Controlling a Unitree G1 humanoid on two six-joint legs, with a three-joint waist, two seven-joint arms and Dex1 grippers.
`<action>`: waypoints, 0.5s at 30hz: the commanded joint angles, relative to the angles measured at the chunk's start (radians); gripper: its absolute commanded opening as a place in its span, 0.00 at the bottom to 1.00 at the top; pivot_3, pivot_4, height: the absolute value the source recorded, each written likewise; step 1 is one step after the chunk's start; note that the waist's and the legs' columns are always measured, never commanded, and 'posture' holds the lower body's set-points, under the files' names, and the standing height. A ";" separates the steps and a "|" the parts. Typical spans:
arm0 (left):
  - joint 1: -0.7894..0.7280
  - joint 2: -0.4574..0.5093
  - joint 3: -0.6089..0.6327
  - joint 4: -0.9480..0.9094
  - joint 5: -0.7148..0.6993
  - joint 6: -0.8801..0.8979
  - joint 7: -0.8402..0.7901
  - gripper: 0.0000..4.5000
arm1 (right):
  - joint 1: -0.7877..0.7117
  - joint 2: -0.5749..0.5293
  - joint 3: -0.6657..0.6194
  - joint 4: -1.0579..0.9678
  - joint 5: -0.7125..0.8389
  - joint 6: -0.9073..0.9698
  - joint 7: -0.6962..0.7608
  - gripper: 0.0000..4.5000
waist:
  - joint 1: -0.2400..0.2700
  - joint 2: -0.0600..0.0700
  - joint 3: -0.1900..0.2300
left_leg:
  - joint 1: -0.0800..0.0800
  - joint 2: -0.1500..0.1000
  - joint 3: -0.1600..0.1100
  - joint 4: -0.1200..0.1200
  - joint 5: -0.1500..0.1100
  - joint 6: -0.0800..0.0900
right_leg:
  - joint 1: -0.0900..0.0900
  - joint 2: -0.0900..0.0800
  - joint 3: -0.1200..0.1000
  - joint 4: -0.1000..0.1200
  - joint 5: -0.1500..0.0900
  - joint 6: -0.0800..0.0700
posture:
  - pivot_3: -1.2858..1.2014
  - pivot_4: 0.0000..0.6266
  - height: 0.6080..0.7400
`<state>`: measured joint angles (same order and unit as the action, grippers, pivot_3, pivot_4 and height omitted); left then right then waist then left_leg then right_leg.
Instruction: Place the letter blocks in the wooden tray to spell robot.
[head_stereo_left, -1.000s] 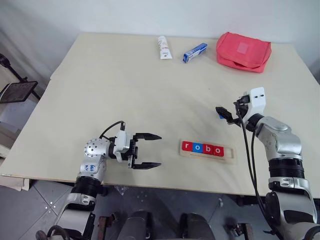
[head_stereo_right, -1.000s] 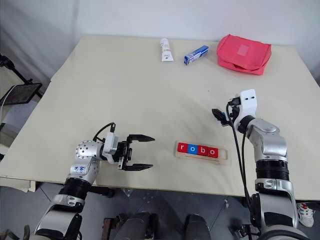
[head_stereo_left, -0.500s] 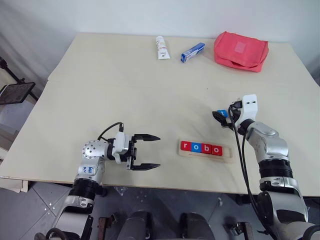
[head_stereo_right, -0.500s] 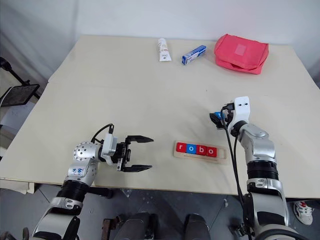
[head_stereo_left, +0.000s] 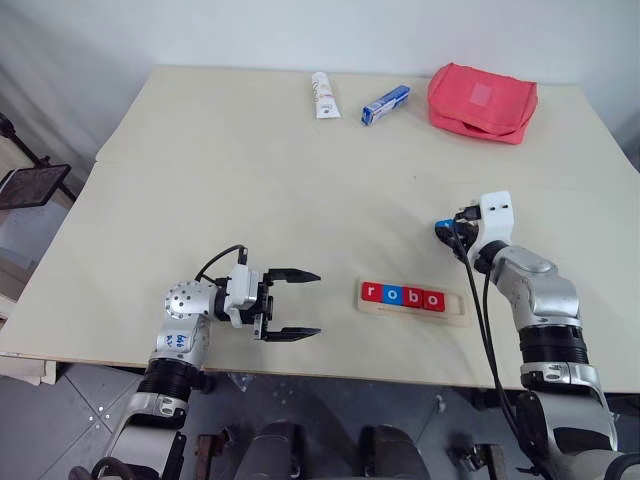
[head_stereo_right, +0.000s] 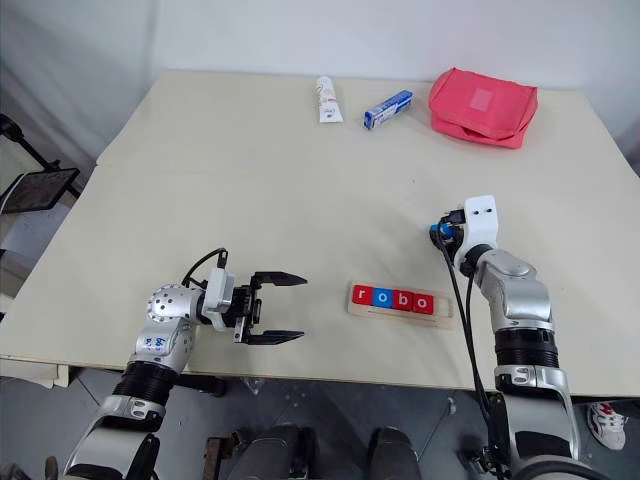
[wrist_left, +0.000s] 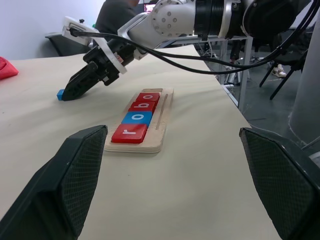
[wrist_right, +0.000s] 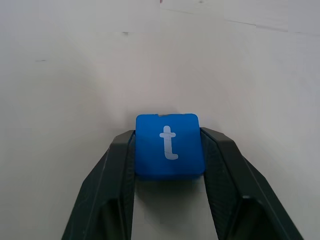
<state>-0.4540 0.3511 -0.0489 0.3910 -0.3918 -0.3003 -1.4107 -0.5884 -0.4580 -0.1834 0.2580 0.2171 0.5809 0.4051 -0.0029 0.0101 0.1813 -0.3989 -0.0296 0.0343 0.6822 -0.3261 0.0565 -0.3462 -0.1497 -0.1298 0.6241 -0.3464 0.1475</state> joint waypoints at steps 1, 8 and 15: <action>0.003 0.007 0.001 -0.026 -0.017 -0.006 -0.016 1.00 | 0.066 -0.031 -0.064 -0.261 0.061 0.109 -0.019 0.33 | 0.001 0.000 0.000 | 0.000 0.000 0.000 0.000 0.000 0.000 | 0.000 0.000 0.000 0.000 0.000 0.000 | 0.52 0.24 1.00; -0.027 0.019 0.009 0.025 -0.023 -0.015 -0.066 1.00 | 0.374 -0.029 -0.262 -0.762 0.171 0.368 -0.088 0.33 | 0.015 0.000 0.000 | -0.001 -0.001 -0.002 0.000 0.000 0.000 | 0.000 0.000 0.000 0.001 0.000 0.000 | 0.52 0.24 1.00; -0.056 -0.005 0.001 0.069 -0.019 -0.026 -0.087 1.00 | 0.674 0.064 -0.437 -0.952 0.263 0.400 -0.093 0.33 | 0.027 0.000 0.000 | 0.000 -0.001 0.000 0.000 0.000 0.000 | 0.000 0.000 0.002 0.001 0.000 0.000 | 0.52 0.24 1.00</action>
<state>-0.4983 0.3515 -0.0490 0.4587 -0.3995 -0.3133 -1.4893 0.0671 -0.4001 -0.5720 -0.6452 0.4575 0.9988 0.3141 0.0246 0.0102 0.1812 -0.3984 -0.0312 0.0341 0.6820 -0.3261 0.0566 -0.3455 -0.1497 -0.1276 0.6250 -0.3464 0.1475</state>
